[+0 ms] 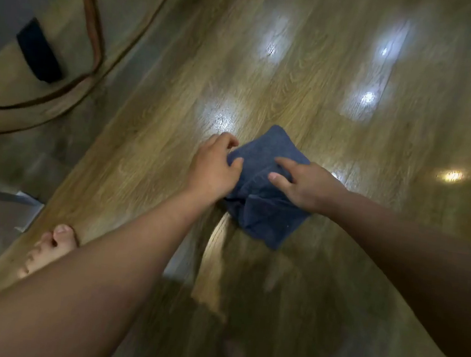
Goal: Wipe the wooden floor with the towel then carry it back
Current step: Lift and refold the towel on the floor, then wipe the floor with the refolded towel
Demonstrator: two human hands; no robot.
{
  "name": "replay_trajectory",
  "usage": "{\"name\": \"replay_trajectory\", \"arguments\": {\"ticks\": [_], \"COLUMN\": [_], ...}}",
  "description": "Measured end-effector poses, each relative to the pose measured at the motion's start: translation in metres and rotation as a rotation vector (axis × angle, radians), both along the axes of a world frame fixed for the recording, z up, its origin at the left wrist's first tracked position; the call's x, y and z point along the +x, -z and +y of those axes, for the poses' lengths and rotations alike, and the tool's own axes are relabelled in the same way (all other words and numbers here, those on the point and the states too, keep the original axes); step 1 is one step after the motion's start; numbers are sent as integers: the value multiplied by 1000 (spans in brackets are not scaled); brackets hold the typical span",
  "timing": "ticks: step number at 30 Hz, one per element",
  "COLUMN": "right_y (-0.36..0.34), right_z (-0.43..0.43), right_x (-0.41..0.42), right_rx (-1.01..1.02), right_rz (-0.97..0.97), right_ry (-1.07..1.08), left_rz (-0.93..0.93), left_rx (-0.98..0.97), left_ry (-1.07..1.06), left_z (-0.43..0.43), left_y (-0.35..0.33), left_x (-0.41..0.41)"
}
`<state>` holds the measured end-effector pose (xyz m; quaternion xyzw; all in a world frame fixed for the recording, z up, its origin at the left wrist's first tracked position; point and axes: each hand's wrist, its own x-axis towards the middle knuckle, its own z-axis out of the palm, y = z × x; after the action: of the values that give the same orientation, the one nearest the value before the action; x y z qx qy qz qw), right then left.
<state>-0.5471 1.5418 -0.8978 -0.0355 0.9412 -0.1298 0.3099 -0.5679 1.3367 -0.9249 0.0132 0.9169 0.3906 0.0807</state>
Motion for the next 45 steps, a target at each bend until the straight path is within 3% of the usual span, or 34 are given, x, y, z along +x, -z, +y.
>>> {"name": "replay_trajectory", "arguments": {"ticks": [2, 4, 6, 7, 9, 13, 16, 18, 20, 22, 25, 30, 38, 45], "right_y": [-6, -11, -13, -11, -8, 12, 23, 31, 42, 56, 84, 98, 103, 106], "right_z": [3, 9, 17, 19, 14, -10, -18, -27, -42, -59, -68, -33, 16, 18], "right_x": [7, 13, 14, 14, 16, 22, 26, 27, 28, 23, 22, -59, -246, -280], "right_rx": [30, 47, -61, -130, -128, 38, -26, 22, 82, 114, 118, -41, 54, 5], "right_rz": [-145, -251, -107, 60, 275, 86, 248, 390, 493, 393, 310, 448, 565, 453], "right_ry": [-135, -138, -42, 9, 19, -180, 16, 61, 102, 172, 159, 77, 5, 127], "left_rz": [13, -51, -129, -152, -151, 16, 61, 162, 252, 150, 84, 164, 217, 190], "left_rx": [-153, -223, -277, -308, -306, -270, -252, -446, -578, -591, -631, -660, -683, -679], "left_ry": [216, 331, 391, 417, 423, 313, 115, 47, 223, 474, 508, 396, 242, 245], "left_z": [9, 19, 28, 31, 33, 28, 9, -8, -16, -14, -14, 5, 59, 69], "left_y": [5, 9, 18, 22, 28, 25, 23, 27, 33, 47, 70, 78, 92, 92], "left_x": [-18, -27, -29, -28, -27, -38, -49, -48, -36, -24, -15, -75, -250, -285]}}
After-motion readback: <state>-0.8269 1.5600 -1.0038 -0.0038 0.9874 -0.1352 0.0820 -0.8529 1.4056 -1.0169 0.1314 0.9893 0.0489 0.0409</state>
